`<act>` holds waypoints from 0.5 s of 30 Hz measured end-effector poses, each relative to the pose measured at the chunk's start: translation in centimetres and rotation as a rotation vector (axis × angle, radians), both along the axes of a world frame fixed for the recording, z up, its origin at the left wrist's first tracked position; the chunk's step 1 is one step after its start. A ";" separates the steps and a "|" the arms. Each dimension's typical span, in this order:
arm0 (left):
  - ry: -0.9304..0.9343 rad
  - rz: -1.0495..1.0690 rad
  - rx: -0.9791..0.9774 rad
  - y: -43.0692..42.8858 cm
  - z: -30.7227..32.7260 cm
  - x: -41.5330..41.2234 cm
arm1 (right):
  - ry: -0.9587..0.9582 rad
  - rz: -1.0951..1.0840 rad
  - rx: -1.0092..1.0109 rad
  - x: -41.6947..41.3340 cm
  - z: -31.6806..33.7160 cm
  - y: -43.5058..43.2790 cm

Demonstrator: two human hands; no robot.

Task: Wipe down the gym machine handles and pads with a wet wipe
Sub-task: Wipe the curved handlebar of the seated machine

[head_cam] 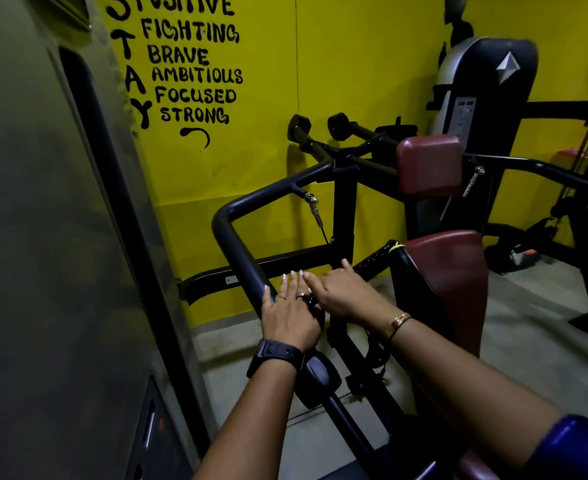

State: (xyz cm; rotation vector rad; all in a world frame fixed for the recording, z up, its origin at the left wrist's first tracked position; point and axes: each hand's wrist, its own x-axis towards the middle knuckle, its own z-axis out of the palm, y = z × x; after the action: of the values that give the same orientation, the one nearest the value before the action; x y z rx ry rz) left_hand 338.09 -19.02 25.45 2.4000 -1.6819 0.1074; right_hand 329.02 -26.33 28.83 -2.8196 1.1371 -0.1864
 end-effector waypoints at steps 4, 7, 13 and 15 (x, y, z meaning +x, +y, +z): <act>0.026 0.008 -0.008 0.1 0.0 -0.1 | -0.123 -0.012 -0.017 -2.2 -0.7 1.0; 0.038 0.025 -0.032 -0.2 -0.2 0.0 | -0.176 -0.153 -0.114 -4.1 -0.8 0.4; 0.015 0.028 -0.020 -0.1 -0.2 -0.1 | -0.192 -0.155 -0.091 -2.2 -1.9 0.6; 0.001 0.026 0.001 0.0 -0.2 -0.1 | -0.209 -0.088 -0.049 -2.1 -3.1 1.9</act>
State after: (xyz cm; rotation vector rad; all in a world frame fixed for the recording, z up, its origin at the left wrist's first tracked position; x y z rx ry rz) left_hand 337.96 -19.04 25.29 2.4228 -1.6519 0.1096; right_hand 326.93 -24.40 25.77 -2.7131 1.2234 -0.5102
